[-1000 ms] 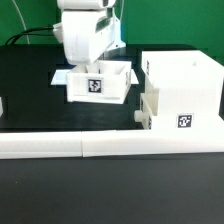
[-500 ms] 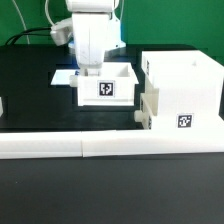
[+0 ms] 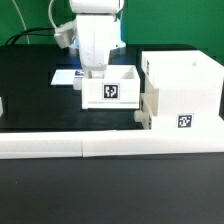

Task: Assemble drawer

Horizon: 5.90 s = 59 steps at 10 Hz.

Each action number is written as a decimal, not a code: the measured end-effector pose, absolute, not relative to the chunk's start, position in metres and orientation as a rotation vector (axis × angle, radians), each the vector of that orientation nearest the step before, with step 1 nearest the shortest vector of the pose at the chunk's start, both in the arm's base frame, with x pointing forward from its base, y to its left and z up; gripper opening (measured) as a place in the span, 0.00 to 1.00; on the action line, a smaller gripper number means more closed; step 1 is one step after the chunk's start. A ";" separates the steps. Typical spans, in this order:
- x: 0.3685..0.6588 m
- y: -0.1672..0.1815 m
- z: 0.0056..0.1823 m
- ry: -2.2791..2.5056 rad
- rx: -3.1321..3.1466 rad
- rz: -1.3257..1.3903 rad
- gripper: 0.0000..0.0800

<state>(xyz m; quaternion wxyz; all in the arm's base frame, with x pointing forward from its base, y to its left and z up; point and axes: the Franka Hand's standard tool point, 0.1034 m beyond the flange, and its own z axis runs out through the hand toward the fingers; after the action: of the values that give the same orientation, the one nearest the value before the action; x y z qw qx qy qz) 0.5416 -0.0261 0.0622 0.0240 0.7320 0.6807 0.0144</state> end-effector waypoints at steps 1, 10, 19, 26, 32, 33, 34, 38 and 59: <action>0.541 -0.026 0.061 2.107 2.265 0.044 0.05; 0.538 -0.023 0.060 2.138 2.288 -0.017 0.05; 0.551 -0.011 0.059 2.137 2.258 0.018 0.05; 0.546 -0.008 0.056 2.166 2.244 -0.013 0.05; 0.546 -0.006 0.056 2.179 2.232 -0.021 0.05; 0.546 -0.006 0.056 2.188 2.218 -0.024 0.05; 0.547 -0.005 0.056 2.188 2.217 -0.025 0.05; 0.549 -0.005 0.055 2.184 2.226 -0.030 0.05; 0.559 0.010 0.100 2.187 2.195 -0.024 0.80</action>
Offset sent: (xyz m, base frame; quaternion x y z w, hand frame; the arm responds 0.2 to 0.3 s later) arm 0.0000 0.0000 0.0000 0.0000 0.0000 0.0000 1.0000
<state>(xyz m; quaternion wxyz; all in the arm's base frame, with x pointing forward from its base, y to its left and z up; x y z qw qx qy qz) 0.5590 0.0096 0.0998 0.0215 0.7082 0.7057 -0.0077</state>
